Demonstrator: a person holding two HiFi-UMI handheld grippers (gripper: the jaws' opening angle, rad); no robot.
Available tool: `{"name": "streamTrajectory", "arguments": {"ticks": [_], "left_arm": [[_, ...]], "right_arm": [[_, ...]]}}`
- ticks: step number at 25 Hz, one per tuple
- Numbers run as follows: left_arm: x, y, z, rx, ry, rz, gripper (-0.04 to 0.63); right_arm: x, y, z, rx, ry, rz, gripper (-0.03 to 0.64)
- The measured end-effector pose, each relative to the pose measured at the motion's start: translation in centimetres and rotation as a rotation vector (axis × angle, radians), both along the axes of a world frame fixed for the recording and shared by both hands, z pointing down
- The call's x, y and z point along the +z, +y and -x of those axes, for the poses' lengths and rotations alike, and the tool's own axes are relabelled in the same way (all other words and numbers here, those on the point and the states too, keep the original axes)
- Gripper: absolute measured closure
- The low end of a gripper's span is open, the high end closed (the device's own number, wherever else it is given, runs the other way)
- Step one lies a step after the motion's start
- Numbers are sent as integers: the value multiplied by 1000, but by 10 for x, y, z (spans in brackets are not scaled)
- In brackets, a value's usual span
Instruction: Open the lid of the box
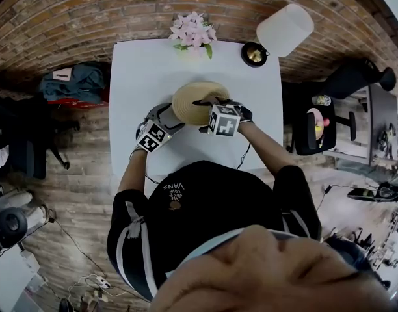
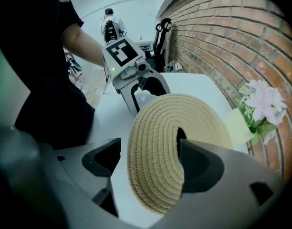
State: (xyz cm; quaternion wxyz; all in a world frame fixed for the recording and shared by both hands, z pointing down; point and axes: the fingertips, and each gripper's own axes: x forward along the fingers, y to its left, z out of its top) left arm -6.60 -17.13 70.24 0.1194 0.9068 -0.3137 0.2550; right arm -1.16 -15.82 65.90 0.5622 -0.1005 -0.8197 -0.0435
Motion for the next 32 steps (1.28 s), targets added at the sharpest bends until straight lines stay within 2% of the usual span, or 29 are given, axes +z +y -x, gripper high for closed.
{"name": "streamTrajectory", "arguments": {"ticks": [5, 13, 25, 32], "left_arm": [[15, -3, -3, 27, -22, 17, 219], [14, -8, -5, -6, -33, -1, 219], [16, -10, -6, -102, -37, 25, 221], [20, -11, -4, -104, -50, 43, 222]], "right_arm": [[15, -2, 2, -47, 100, 4, 261], [32, -4, 13, -61, 151, 1, 259], [42, -3, 14, -29, 154, -12, 259], [30, -6, 19, -1, 86, 3, 259]]}}
